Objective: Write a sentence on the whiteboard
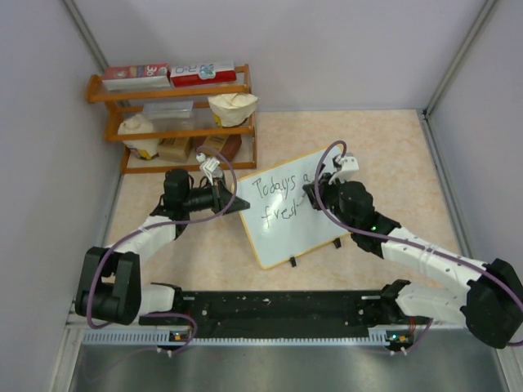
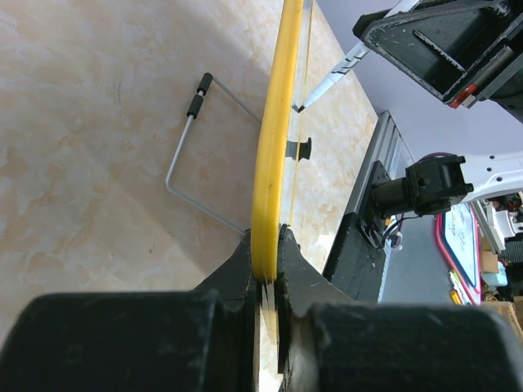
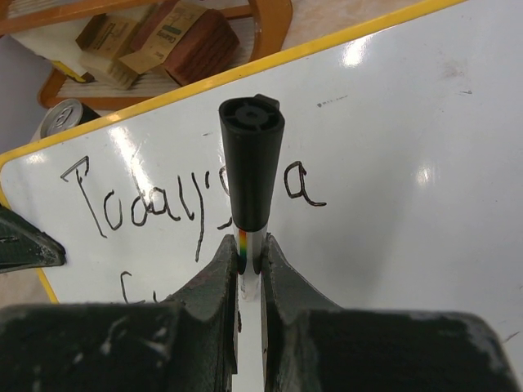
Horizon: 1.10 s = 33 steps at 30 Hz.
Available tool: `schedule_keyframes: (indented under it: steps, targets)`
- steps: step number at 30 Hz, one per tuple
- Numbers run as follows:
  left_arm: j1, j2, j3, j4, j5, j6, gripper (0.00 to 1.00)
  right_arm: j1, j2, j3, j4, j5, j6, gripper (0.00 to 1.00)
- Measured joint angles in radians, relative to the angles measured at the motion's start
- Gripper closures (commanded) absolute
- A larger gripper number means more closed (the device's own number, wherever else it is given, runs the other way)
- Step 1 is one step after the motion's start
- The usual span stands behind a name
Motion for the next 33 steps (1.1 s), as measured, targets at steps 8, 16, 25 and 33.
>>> schedule_keyframes:
  steps: [8, 16, 25, 33]
  targets:
    - [0.000, 0.000, 0.000, -0.002, -0.002, 0.000, 1.00, 0.000, -0.002, -0.027, 0.007, -0.005, 0.005, 1.00]
    - [0.000, 0.000, 0.000, -0.002, -0.002, 0.000, 1.00, 0.000, -0.023, -0.060, 0.007, -0.010, 0.016, 1.00]
    - [0.000, 0.000, 0.000, -0.001, -0.001, 0.000, 1.00, 0.000, -0.050, -0.060, -0.023, -0.017, 0.012, 1.00]
    - [0.000, 0.000, 0.000, -0.001, 0.000, 0.000, 1.00, 0.000, -0.175, -0.060, -0.046, -0.019, 0.012, 1.00]
